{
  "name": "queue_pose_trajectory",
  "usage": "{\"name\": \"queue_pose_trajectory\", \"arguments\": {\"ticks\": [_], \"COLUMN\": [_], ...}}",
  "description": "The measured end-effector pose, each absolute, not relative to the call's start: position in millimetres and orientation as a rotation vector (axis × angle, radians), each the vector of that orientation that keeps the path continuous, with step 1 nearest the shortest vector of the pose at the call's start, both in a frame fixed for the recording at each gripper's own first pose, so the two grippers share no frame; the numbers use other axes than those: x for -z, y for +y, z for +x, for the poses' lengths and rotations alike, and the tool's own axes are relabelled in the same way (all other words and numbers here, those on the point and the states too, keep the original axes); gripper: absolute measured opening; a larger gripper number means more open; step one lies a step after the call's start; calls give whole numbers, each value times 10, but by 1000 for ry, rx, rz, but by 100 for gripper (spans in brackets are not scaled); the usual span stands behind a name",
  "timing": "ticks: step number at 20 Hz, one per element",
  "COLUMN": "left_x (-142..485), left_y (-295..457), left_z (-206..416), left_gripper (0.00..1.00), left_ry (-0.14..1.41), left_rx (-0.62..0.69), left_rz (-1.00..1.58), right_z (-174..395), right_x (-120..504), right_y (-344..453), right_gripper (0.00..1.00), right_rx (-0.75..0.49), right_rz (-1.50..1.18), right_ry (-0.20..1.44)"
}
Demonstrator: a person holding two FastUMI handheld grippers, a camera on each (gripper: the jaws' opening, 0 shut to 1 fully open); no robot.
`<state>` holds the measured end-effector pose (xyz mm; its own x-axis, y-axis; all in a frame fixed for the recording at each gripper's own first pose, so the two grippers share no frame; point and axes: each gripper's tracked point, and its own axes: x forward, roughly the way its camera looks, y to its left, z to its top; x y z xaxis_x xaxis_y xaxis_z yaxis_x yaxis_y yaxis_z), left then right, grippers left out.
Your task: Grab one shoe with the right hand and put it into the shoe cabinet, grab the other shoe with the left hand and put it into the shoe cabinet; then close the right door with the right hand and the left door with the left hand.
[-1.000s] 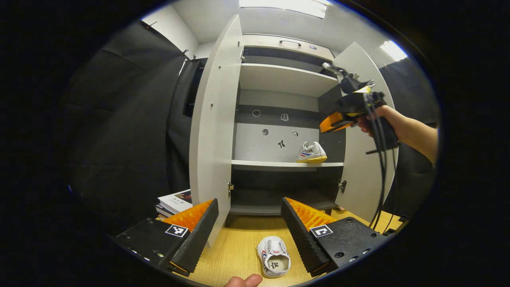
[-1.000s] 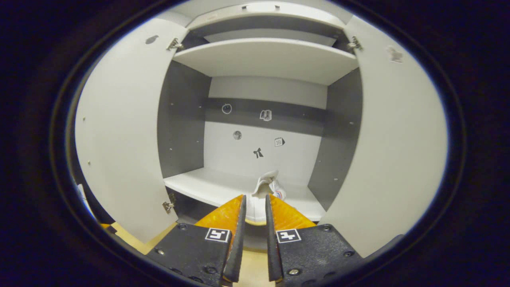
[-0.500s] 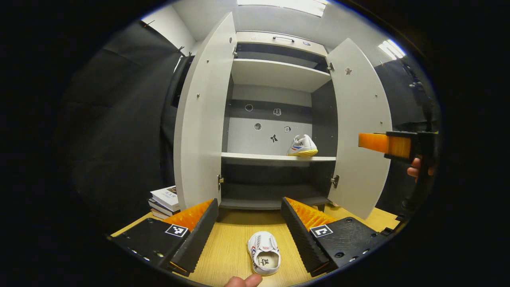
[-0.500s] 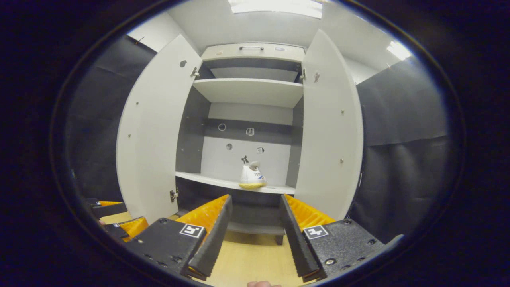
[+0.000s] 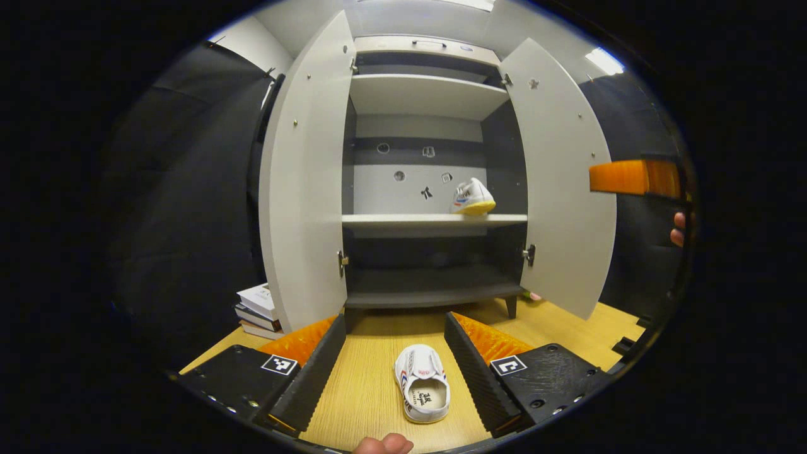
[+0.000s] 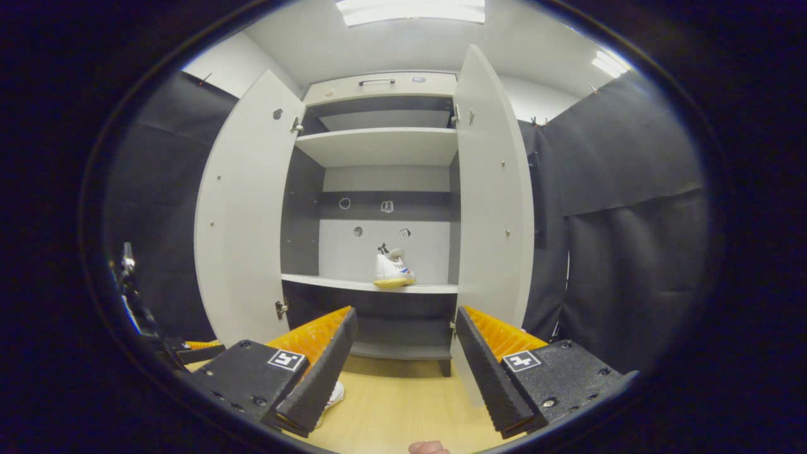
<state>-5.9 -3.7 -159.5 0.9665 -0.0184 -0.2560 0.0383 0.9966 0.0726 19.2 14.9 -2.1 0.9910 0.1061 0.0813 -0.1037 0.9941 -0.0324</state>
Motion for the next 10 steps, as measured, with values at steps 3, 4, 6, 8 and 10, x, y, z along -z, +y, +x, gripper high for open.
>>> {"name": "queue_pose_trajectory", "arguments": {"ticks": [3, 4, 6, 8, 10], "left_x": [2097, 2242, 2527, 2799, 3055], "left_y": [-79, -89, -104, -99, -90], "left_z": [-96, -102, -85, -63, -27], "left_gripper": [96, 96, 96, 97, 97], "left_ry": [393, 430, 499, 574, 649], "left_rx": [59, 69, 87, 97, 95], "left_rz": [96, 99, 101, 92, 63], "right_z": [143, 122, 70, 44, 56], "right_x": [39, 32, 3, 35, 60], "right_y": [139, 128, 89, 54, 27], "right_gripper": [99, 99, 99, 99, 99], "right_rx": [-104, -104, -105, -106, -100], "right_rz": [-30, -27, -16, -2, 4], "right_ry": [-82, -84, -81, -69, -60]}}
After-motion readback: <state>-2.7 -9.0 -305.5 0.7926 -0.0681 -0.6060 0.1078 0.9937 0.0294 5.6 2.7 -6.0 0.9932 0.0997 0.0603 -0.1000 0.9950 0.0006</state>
